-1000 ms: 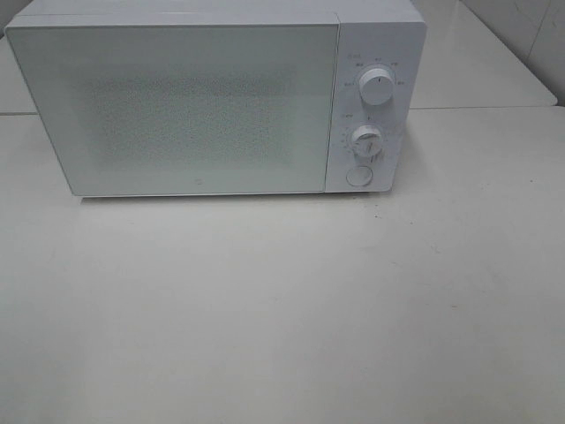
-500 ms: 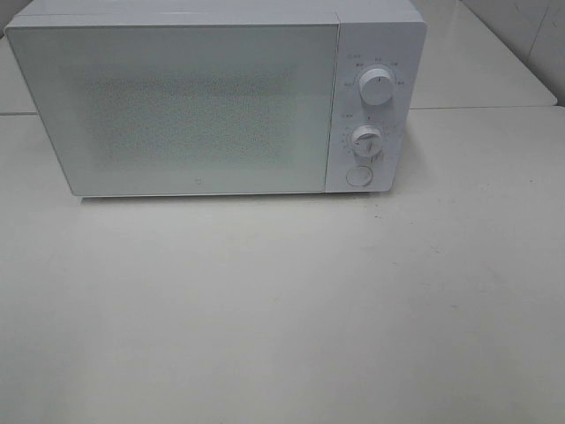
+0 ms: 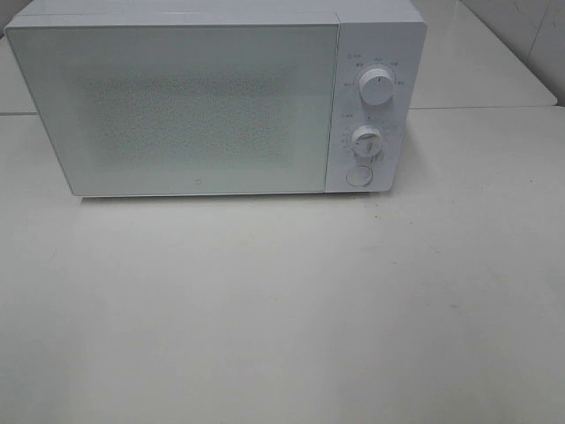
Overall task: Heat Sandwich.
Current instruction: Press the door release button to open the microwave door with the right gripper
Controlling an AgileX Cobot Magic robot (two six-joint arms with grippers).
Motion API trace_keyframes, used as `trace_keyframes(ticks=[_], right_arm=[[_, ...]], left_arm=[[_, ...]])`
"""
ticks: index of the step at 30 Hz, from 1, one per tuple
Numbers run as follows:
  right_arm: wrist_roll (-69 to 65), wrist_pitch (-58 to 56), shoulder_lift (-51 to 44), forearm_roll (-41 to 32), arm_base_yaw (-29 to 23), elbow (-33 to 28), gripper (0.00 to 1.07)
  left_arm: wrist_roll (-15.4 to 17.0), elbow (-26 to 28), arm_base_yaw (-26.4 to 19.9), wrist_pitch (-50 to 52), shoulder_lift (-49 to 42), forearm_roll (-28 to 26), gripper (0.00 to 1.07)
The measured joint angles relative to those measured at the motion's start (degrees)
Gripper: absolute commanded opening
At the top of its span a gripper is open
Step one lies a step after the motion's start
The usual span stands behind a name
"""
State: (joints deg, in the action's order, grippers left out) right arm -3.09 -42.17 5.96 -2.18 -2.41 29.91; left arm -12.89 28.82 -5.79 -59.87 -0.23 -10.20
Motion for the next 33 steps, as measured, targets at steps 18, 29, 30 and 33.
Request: trace_keyframes(ticks=[18,29,30,33], right_arm=[[0.0,26.9,24.6,0.0,0.0,0.0,0.76],[0.0,43.1,38.0,0.0,0.0,-2.1,0.76],[0.0,46.0,39.9,0.0,0.0,-3.0,0.76],[0.0,49.0,42.0,0.0,0.0,-3.7,0.76]], left_arm=[[0.0,0.0,0.0,0.0,0.0,0.0,1.01],[0.0,0.0,0.0,0.0,0.0,0.0,1.01],[0.0,0.0,0.0,0.0,0.0,0.0,1.01],[0.0,0.0,0.0,0.0,0.0,0.0,1.01]])
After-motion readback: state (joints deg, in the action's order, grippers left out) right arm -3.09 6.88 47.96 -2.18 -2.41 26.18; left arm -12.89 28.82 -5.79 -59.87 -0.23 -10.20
